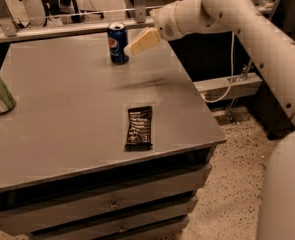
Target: Knock pepsi can over
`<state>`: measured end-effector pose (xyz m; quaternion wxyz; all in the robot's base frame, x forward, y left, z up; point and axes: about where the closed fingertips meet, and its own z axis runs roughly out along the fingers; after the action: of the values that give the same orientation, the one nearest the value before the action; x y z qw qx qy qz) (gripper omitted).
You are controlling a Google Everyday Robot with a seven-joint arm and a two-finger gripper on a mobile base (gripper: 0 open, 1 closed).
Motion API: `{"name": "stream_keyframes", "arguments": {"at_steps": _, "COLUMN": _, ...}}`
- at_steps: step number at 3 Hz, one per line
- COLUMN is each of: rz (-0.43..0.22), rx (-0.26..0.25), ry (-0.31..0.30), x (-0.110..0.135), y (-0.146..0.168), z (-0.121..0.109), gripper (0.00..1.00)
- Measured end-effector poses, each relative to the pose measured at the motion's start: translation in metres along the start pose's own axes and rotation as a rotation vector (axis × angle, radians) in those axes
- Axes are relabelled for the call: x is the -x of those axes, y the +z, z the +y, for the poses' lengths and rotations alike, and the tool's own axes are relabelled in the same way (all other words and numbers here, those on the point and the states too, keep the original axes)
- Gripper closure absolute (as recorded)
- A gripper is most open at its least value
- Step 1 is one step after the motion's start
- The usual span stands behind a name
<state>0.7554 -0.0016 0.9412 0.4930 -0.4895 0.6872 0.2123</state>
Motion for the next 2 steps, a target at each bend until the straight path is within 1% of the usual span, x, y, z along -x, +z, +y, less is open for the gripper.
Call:
{"name": "stream_keyframes", "arguments": {"at_steps": 1, "rz": -0.067, "rx": 0.024, "ry": 0.016, "x": 0.001, "y": 0.03, "z": 0.0, "gripper": 0.0}}
{"name": "stream_keyframes", "arguments": {"at_steps": 2, "rz": -0.152, "rx": 0.087, "ry": 0.034, "x": 0.002, "y": 0.066, "z": 0.005, "gripper": 0.0}}
